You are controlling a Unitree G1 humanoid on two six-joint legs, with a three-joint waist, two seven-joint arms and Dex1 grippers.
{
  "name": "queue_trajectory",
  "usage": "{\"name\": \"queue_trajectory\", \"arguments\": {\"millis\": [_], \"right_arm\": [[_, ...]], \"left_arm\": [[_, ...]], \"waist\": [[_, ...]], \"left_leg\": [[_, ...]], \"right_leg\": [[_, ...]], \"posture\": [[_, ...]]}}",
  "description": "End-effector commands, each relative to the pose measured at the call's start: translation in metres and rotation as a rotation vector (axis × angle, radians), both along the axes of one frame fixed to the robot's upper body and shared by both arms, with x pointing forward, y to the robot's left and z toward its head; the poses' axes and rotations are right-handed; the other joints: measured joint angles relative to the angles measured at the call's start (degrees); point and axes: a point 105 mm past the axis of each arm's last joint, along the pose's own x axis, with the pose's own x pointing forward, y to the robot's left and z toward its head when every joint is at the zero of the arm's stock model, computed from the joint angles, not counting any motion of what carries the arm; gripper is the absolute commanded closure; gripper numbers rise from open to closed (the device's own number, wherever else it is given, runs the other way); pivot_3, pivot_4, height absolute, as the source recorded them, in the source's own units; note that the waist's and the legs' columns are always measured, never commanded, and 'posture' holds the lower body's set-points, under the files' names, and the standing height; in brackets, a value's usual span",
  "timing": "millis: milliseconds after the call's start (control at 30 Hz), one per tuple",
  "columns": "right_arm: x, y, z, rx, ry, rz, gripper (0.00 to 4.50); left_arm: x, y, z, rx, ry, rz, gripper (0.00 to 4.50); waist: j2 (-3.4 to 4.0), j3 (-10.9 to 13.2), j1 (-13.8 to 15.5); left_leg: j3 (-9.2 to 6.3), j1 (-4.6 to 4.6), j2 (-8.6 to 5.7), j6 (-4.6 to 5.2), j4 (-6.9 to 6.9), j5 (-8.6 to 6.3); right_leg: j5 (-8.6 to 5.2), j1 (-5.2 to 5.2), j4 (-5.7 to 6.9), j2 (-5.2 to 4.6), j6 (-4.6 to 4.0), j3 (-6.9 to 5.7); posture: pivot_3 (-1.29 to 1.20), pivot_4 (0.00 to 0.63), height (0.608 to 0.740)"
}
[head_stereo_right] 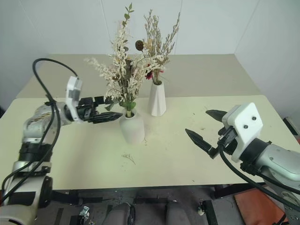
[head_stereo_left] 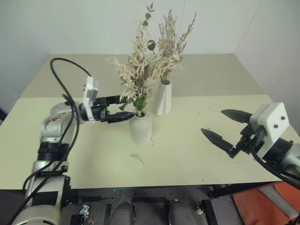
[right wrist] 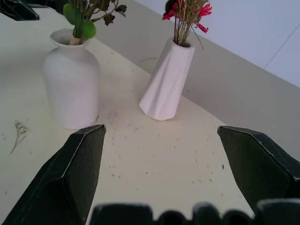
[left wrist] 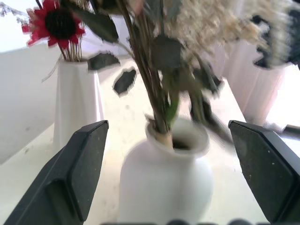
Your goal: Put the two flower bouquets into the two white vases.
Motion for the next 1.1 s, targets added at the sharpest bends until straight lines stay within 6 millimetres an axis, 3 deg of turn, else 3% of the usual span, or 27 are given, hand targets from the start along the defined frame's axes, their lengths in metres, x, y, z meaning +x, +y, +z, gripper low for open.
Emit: {"name": "queue_trajectory", "arguments": {"millis": [33,167,333,567,833,1100], "right_arm": [[-0.004,-0.011,0.012,-0.027,-0.051,-0.014,0.0],[-0.01,-0.027,0.015,-0.048,-0.023,0.0,0.0],[-0.016,-0.038,0.018,-0.087,0.013,0.029,0.0],[-0.018,-0.053,0.014,-0.127,0.03,0.002,0.0],[-0.021,-0.053,0.011,-0.136,0.02,0.001,0.0],[-0.022,-0.054,0.011,-0.148,0.002,-0.013,0.0]], "left_arm": [[-0.014,0.025,0.013,0.073,-0.071,0.046,0.03],[-0.025,0.052,0.02,0.123,-0.1,0.129,0.03],[-0.041,0.061,0.034,0.13,-0.117,0.141,0.03],[-0.056,0.051,0.032,0.142,-0.052,0.052,0.03],[-0.053,0.038,0.036,0.13,-0.045,0.011,0.03],[-0.054,0.04,0.04,0.158,-0.019,-0.001,0.03]], "waist": [[0.0,0.0,0.07],[0.0,0.0,0.52],[-0.02,-0.01,0.74],[-0.03,-0.02,0.43],[-0.03,-0.02,0.37],[-0.03,-0.02,0.31]], "left_leg": [[0.0,-0.01,0.0,0.0,0.0,0.0],[0.03,0.07,0.0,0.01,0.0,-0.01],[0.03,0.05,0.03,0.0,0.01,0.0],[0.06,0.07,0.04,0.0,0.01,0.0],[0.08,0.07,0.04,0.0,0.0,-0.01],[0.08,0.07,0.04,0.0,0.0,-0.01]], "right_leg": [[0.0,0.0,-0.01,-0.01,0.0,-0.01],[-0.01,0.09,-0.01,-0.02,0.0,-0.01],[-0.02,0.1,-0.04,-0.03,0.0,-0.07],[-0.02,0.11,-0.01,-0.02,0.0,-0.05],[-0.03,0.1,-0.02,-0.01,0.0,-0.03],[-0.03,0.09,-0.02,0.0,0.0,-0.03]], "posture": [[0.0,0.15,0.74],[0.0,0.15,0.74],[0.0,0.15,0.74],[0.0,0.15,0.74],[0.0,0.15,0.74],[0.0,0.15,0.74]]}}
